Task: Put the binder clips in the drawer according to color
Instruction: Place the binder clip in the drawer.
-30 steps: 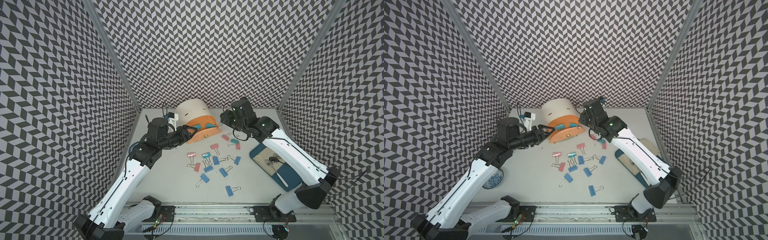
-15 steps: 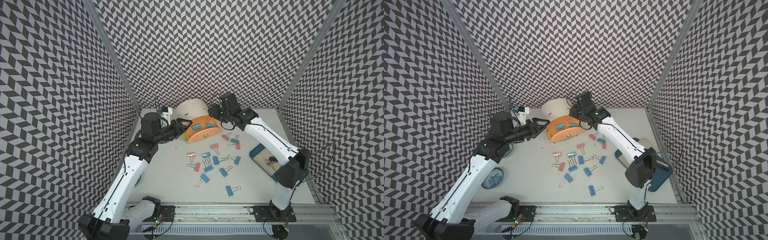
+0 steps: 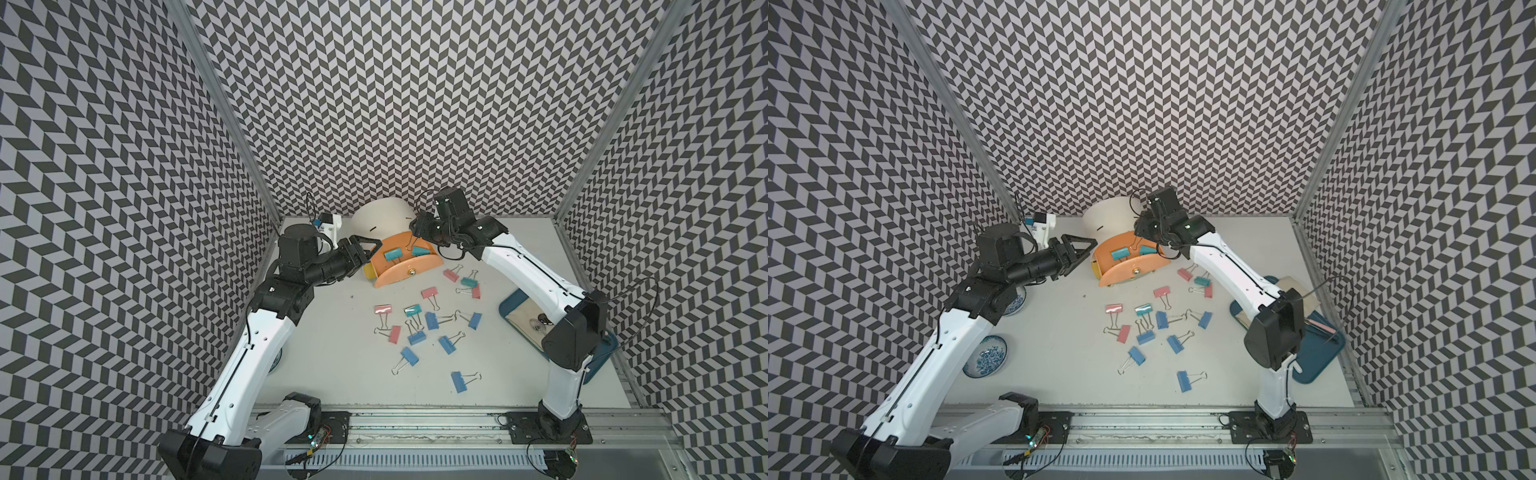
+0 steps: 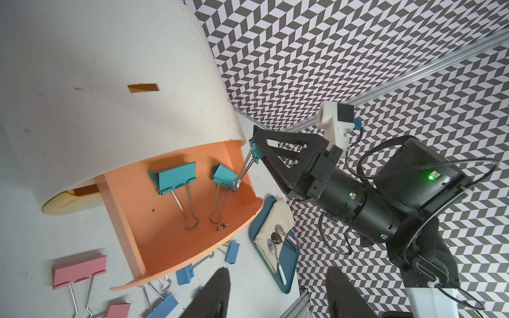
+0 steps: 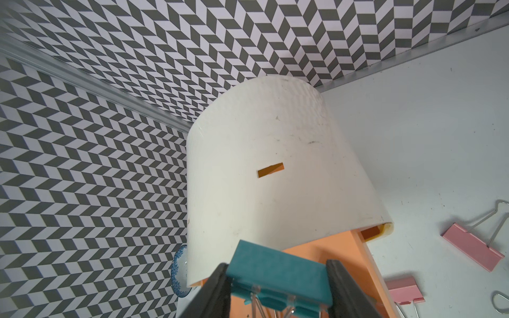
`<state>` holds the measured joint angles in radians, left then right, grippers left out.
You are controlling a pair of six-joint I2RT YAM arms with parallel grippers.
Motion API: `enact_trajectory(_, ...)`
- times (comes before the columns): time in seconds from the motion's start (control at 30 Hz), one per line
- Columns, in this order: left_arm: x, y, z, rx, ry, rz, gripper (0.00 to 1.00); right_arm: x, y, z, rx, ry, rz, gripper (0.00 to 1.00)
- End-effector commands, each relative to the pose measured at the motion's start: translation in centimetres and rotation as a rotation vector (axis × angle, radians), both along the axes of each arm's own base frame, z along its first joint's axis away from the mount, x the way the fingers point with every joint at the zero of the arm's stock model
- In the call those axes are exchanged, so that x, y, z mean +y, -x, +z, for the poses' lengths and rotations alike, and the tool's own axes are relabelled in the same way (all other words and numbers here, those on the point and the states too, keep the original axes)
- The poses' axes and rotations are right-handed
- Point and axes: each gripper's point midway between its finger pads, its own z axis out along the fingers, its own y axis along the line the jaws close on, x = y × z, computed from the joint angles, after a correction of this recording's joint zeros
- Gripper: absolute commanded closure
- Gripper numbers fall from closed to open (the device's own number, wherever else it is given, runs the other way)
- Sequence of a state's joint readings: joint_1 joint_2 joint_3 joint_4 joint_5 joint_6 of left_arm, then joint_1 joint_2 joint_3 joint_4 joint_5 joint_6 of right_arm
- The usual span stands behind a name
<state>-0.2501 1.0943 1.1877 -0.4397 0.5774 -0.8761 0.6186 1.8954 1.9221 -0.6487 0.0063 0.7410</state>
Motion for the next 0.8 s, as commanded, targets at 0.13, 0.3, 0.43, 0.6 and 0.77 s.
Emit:
enact_trajectory(0.13,0.0,-0.3,0.6,-0.038,0.001,-0.013,0.40,0.6,-1.0,2.2,-0.077,-0.015,0.034,0.40)
enact_trajectory(0.3,0.2,-0.1,0.8,-0.039,0.004,0.001,0.41,0.5,-1.1,3.1,-0.099,-0.013,0.046,0.38)
enact_trajectory(0.43,0.4,0.1,0.8,-0.039,0.003,0.015,0.41,0.3,-1.0,3.6,-0.109,-0.005,0.058,0.37)
enact_trajectory(0.6,0.8,0.5,0.9,-0.038,-0.001,0.030,0.41,-0.1,-0.9,4.0,-0.117,0.004,0.067,0.36)
enact_trajectory(0.77,1.1,1.2,0.7,-0.034,-0.020,0.040,0.41,-1.4,-0.5,4.9,-0.142,0.035,0.047,0.36)
